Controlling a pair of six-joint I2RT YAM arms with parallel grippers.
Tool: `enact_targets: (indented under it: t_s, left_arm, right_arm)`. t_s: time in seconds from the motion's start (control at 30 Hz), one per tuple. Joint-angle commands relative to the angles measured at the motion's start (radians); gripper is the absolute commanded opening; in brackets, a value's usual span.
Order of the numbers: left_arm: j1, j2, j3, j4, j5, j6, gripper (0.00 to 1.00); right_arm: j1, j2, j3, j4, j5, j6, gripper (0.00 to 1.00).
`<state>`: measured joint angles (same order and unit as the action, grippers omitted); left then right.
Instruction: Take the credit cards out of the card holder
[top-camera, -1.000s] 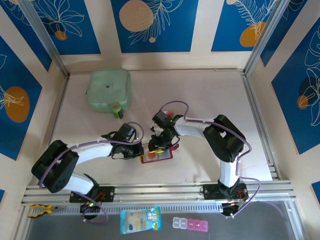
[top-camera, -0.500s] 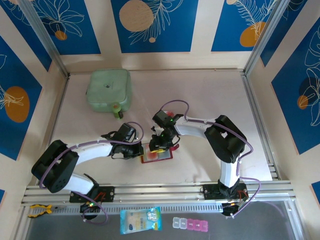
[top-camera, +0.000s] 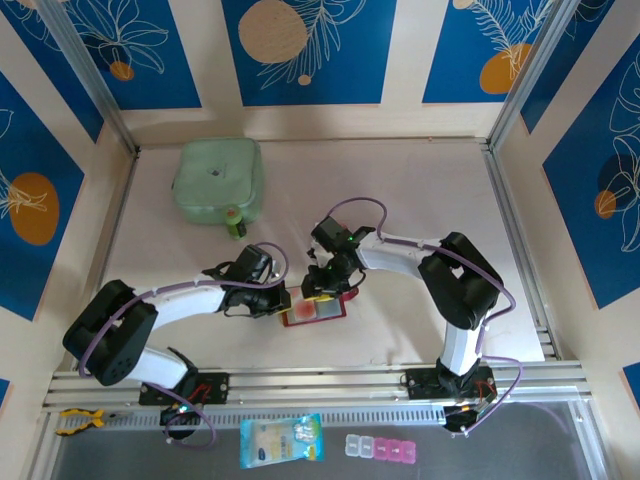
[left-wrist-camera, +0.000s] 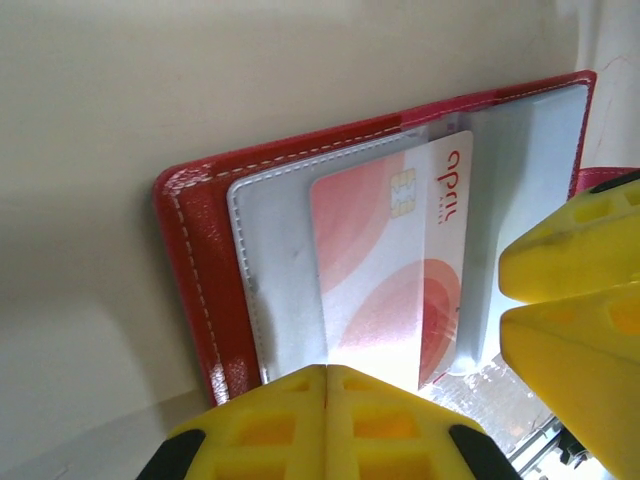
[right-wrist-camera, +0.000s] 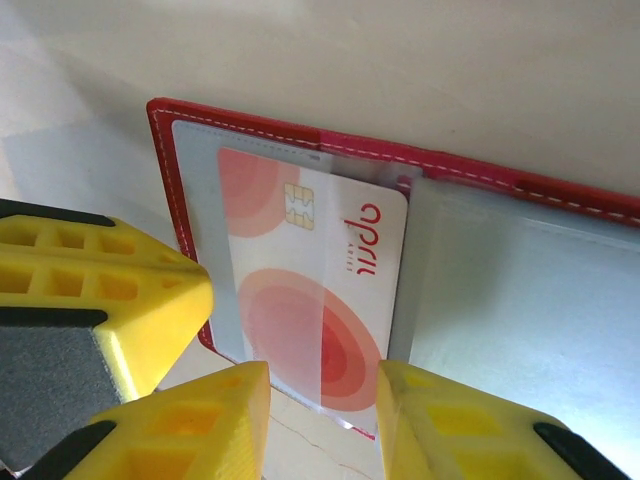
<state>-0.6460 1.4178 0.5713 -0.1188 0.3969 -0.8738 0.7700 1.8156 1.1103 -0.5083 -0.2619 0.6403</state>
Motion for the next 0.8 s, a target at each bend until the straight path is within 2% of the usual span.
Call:
enact_targets:
  t_s: [0.0, 0.77]
  left_arm:
    - [-0.003, 0.023, 0.009, 0.017, 0.024, -0.002, 0.00]
    - [-0.002, 0.066, 0.004, -0.030, -0.010, 0.022, 0.00]
  right_arm:
    - [-0.003, -0.019, -0.015, 0.007, -0.029, 0.016, 0.34]
    - [-0.006, 0.049, -0.029, 0.018, -0.001, 0.004, 0.33]
